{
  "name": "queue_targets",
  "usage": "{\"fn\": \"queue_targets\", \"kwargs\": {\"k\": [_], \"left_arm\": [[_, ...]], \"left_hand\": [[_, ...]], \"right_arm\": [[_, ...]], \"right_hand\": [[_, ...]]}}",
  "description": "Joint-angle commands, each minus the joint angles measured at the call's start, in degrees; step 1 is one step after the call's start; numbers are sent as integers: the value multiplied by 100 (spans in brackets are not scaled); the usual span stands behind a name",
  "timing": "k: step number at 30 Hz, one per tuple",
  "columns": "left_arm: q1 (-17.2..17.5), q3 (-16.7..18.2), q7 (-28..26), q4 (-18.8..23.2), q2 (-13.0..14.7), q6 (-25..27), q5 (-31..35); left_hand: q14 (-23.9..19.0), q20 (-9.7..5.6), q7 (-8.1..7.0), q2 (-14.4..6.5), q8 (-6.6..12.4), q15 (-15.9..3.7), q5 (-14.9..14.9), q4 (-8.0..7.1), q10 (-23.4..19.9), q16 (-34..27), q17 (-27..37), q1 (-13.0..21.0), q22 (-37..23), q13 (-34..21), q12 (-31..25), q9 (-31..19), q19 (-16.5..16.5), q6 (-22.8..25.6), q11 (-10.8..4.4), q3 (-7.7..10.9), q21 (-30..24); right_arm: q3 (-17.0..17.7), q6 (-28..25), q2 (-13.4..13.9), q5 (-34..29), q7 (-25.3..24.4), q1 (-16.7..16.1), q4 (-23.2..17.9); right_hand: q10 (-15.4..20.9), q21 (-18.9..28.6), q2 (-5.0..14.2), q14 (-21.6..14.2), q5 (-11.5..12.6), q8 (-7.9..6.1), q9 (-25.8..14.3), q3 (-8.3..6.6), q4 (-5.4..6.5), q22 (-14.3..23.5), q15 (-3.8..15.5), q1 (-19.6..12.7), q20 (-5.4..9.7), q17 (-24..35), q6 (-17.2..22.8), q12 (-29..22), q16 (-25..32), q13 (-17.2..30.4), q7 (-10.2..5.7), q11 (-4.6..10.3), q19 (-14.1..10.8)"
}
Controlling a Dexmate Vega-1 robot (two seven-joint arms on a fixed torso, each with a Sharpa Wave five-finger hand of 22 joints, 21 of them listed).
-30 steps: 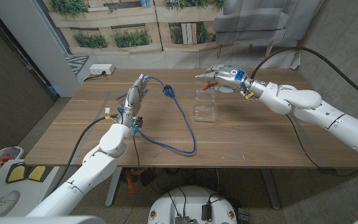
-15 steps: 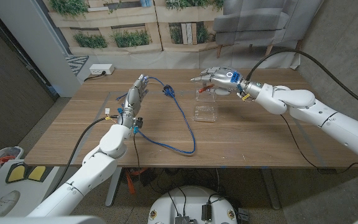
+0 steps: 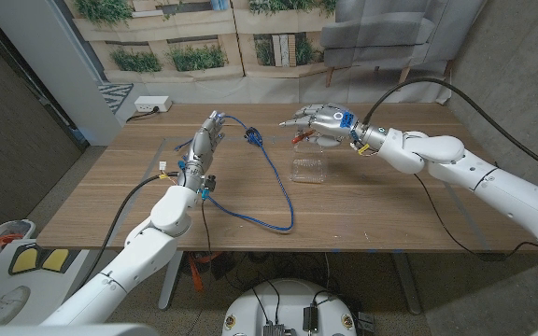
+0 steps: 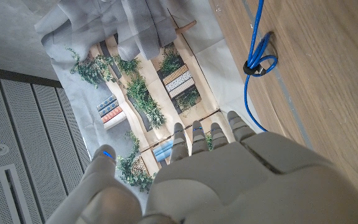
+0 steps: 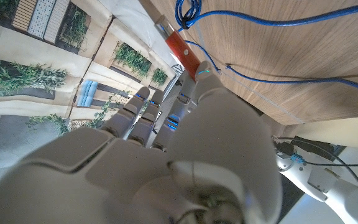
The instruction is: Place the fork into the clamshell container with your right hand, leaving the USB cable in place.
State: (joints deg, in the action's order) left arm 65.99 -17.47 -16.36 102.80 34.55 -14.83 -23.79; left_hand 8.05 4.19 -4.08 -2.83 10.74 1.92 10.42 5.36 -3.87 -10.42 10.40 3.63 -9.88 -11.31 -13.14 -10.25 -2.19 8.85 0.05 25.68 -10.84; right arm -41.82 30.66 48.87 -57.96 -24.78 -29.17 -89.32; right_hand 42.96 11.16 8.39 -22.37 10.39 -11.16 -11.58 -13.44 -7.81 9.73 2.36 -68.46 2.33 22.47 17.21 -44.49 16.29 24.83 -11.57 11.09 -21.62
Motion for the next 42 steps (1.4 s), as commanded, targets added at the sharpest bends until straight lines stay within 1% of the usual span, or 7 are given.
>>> {"fn": "queue_targets", "kwargs": {"k": [1, 4, 9, 17, 18, 26, 42], "left_arm": [[40, -27, 44, 27, 13, -66, 25], [75, -7, 22, 57, 16, -71, 22], [116, 8, -10, 138, 40, -79, 81], [176, 65, -38, 157, 50, -102, 78], [192, 82, -53, 169, 52, -106, 79], [271, 196, -149, 222, 72, -115, 116], [320, 208, -116, 215, 46, -131, 75]], "left_hand": [[49, 7, -22, 10, 23, 28, -16, 39, -128, -27, 8, -14, -19, -19, -47, -20, -48, 45, 38, 1, -21], [49, 7, -25, 10, 23, 26, -16, 39, -134, -28, 8, -15, -19, -20, -48, -21, -47, 47, 27, 0, -21], [86, 3, -26, 10, 23, 28, -16, 40, -103, -15, 8, -16, -19, -21, -33, -21, -65, 51, 68, 1, -15], [87, 0, -17, 10, 17, 44, -16, 41, -96, -18, 8, -18, -19, -22, -28, -21, -66, 41, 52, 1, -16], [87, 4, -16, 10, 18, 44, -16, 41, -100, -18, 8, -18, -19, -22, -29, -21, -66, 44, 73, 1, -17], [83, 23, -14, 15, 20, 43, -16, 43, -108, -22, 9, -22, -19, -23, -30, -21, -75, 53, 73, -2, -15], [91, 35, -19, 20, 20, 49, -16, 45, -104, -24, 9, -28, -20, -26, -24, -21, -79, 59, 55, -5, -16]], "right_arm": [[-97, 60, -87, 15, -43, 8, 1], [-102, 59, -89, 35, -14, -10, -11], [-115, 87, -110, 101, 47, -35, -3], [-130, 101, -149, 161, 103, -83, 10], [-139, 109, -152, 154, 105, -85, 17], [-195, 166, -233, 157, 92, -60, 122], [-360, 243, -424, 218, 147, 10, 311]], "right_hand": [[104, 12, 149, -61, 24, 11, -12, -24, 26, 15, 1098, -212, 426, 31, 77, -155, -18, 2, -11, 98, 19], [104, 12, 148, -73, 23, 12, -12, -25, 25, 15, 1098, -216, 427, 37, 77, -157, -20, -4, -17, 98, 19], [109, 14, 145, -83, 22, 25, -12, -25, 25, 15, 1098, -219, 431, 49, 46, -170, -27, -4, -17, 96, 16], [108, 15, 142, -88, 21, 24, -13, -24, 26, 15, 1098, -220, 433, 60, 41, -173, -38, -16, -22, 96, 15], [110, 17, 143, -88, 21, 23, -13, -25, 25, 15, 1098, -222, 436, 61, 42, -175, -40, -18, -16, 97, 10], [118, 14, 137, -102, 22, 31, -13, -23, 24, 15, 1099, -227, 430, 80, 8, -185, -59, -37, -10, 94, 13], [124, 14, 136, -115, 21, 32, -12, -20, 24, 15, 1098, -233, 425, 108, -53, -202, -86, -55, 7, 96, 14]]}}
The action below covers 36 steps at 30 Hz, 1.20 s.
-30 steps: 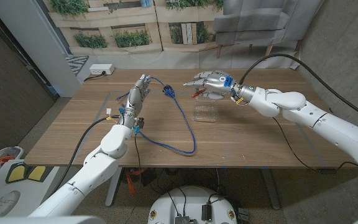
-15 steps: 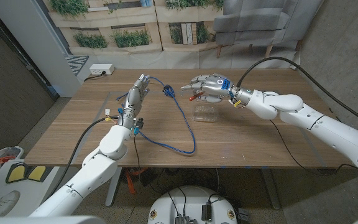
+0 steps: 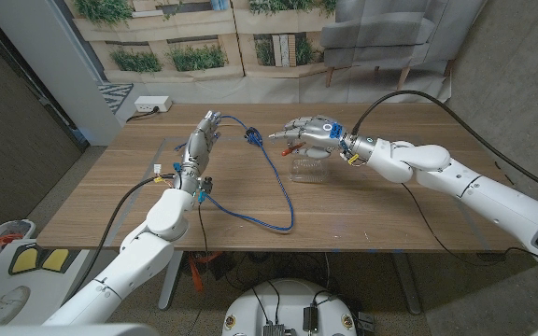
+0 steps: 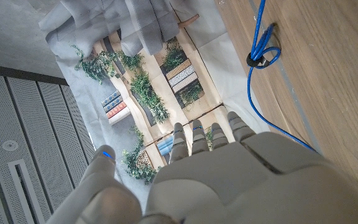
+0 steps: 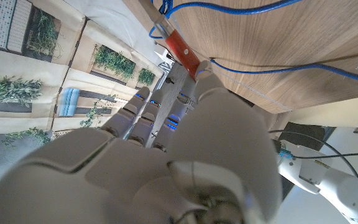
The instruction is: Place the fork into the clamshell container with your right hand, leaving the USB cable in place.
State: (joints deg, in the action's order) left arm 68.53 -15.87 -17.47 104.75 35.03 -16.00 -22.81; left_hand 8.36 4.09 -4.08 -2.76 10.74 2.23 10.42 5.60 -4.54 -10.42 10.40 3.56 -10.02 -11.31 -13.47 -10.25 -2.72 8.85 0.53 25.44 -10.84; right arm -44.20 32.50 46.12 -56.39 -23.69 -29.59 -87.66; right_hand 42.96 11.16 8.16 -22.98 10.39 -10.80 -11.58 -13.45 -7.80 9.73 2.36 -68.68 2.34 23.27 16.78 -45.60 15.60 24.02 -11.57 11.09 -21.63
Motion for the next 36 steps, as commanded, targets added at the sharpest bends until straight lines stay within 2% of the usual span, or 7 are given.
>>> {"fn": "queue_targets", "kwargs": {"k": [1, 14, 24, 30, 36], "left_arm": [[72, 54, -9, 19, -4, -16, -23], [90, 54, 51, -27, -21, -60, -84], [102, 68, 113, -33, -10, -38, -189], [117, 71, 112, -13, -2, -39, -196], [177, 81, 13, 106, 57, 151, -160]], "left_hand": [[60, 44, -15, 13, 20, 16, -16, 21, -31, -24, 9, -21, -5, -26, 12, -21, -24, 60, 12, 19, -18], [52, 46, -20, 3, 16, 22, -13, 20, -46, -30, 9, -22, -6, -28, 9, -21, -14, 56, 4, 23, -23], [54, 32, -16, -23, 13, 9, -10, 9, -44, -31, 11, -27, -7, -29, 12, -22, -15, 51, 3, 32, -24], [52, 31, -19, -19, 10, 14, -11, 6, -54, -33, 12, -34, -7, -29, 10, -21, -16, 43, -63, 28, -25], [55, 32, -18, -16, 8, 13, -12, 5, -48, -32, 12, -39, -7, -30, 14, -21, -16, 39, -34, 26, -25]], "right_arm": [[-132, 65, -159, 68, 46, 55, 151], [-201, 77, -246, 168, 133, 75, 297], [-331, 107, -294, 53, 14, 118, 447], [-385, 120, -239, -25, 15, 139, 436], [-422, 75, -214, -92, -21, 114, 475]], "right_hand": [[121, 14, 159, -54, 21, -5, -13, -19, 23, 15, 1098, -210, 424, 29, -10, -89, -18, 24, 8, 96, 14], [109, 8, 159, -25, 21, -27, -14, -18, 20, 16, 1099, -217, 415, 43, 39, -93, -58, 3, 11, 93, 33], [111, 11, 167, -45, 22, -19, -14, -20, 24, 16, 1102, -219, 423, 55, 20, -98, -63, -12, 37, 89, 31], [103, 11, 168, -62, 23, -23, -14, -22, 24, 17, 1104, -223, 426, 65, 31, -106, -66, -13, 34, 86, 34], [99, 15, 167, -73, 24, -29, -14, -23, 23, 17, 1104, -227, 419, 71, 50, -112, -69, -15, 34, 86, 26]]}}
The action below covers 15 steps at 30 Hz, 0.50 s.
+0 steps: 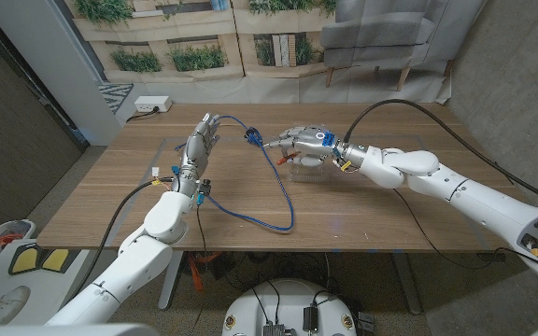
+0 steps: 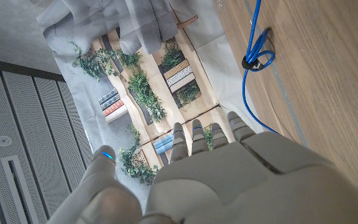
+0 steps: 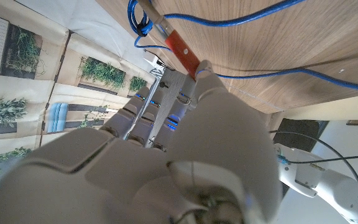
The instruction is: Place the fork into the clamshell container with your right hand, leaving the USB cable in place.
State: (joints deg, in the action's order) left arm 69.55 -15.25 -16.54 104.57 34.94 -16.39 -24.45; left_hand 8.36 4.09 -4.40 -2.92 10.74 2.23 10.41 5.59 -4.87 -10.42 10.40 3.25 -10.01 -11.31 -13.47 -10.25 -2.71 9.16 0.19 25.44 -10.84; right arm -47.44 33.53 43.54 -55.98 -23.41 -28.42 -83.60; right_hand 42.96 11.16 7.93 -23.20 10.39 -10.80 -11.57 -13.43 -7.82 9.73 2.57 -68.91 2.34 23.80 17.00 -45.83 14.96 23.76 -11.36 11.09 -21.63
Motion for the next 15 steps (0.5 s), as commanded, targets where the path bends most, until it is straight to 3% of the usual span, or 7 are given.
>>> {"fn": "queue_targets", "kwargs": {"k": [1, 15], "left_arm": [[88, 26, -100, 143, 68, 213, -3], [84, 24, -55, 148, 59, 170, -45]], "left_hand": [[54, 28, 13, 2, 7, 10, -12, 6, -14, -33, 12, -8, -8, -30, 14, -21, -16, 5, 4, 25, -25], [51, 29, 23, 21, 8, 20, -14, 6, -11, -34, 12, -20, -8, -31, 18, -21, -14, 4, 46, 14, -26]], "right_arm": [[-107, -26, 49, -133, -51, -6, 74], [-229, -9, 78, -171, 15, 33, 237]], "right_hand": [[98, 15, 188, -53, 24, -31, -14, -25, 25, 17, 1082, -204, 419, 19, 33, -89, -7, 8, 19, 85, 26], [117, 24, 176, -97, 31, -63, -14, -21, 20, 18, 1084, -208, 399, 40, 150, -128, -12, 12, -7, 80, 0]]}}
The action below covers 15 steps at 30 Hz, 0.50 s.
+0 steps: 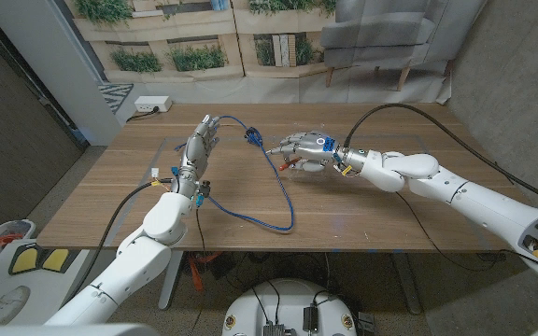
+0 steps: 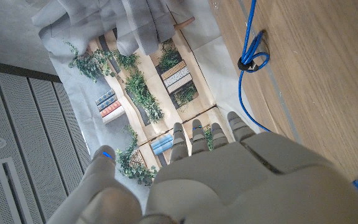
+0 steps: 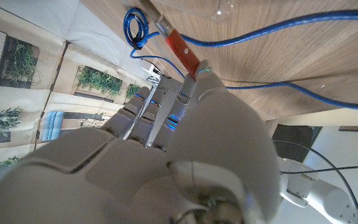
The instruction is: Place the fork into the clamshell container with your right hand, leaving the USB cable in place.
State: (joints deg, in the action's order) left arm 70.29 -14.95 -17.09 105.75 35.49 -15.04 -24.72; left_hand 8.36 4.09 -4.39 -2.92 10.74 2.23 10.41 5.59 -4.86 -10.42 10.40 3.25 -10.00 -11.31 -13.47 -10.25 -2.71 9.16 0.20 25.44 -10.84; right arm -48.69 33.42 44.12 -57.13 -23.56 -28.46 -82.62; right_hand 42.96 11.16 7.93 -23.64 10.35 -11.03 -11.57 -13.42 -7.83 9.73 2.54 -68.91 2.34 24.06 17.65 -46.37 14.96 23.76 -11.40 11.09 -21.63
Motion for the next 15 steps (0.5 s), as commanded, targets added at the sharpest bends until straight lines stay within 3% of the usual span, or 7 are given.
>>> {"fn": "queue_targets", "kwargs": {"k": [1, 15], "left_arm": [[9, -9, 2, 28, 2, 30, -17], [11, -13, 7, 1, -12, -21, -4]], "left_hand": [[54, 29, 21, 21, 8, 22, -14, 6, -12, -33, 12, -21, -9, -31, 18, -21, -16, 6, 44, 13, -26], [59, 24, 24, 24, 8, 21, -12, 4, -15, -32, 12, -28, -9, -32, 19, -21, -18, 3, 53, 9, -26]], "right_arm": [[-110, -2, 15, -41, 48, 41, 171], [-193, 76, -61, 95, 131, 193, 447]], "right_hand": [[121, 24, 174, -54, 36, -39, -14, -22, 19, 18, 1087, -210, 401, 16, 88, -77, -13, 14, -7, 82, 1], [161, 29, 149, -83, 46, -37, -12, -15, 2, 16, 1086, -220, 382, 31, 131, -92, -27, -16, -11, 84, -31]]}}
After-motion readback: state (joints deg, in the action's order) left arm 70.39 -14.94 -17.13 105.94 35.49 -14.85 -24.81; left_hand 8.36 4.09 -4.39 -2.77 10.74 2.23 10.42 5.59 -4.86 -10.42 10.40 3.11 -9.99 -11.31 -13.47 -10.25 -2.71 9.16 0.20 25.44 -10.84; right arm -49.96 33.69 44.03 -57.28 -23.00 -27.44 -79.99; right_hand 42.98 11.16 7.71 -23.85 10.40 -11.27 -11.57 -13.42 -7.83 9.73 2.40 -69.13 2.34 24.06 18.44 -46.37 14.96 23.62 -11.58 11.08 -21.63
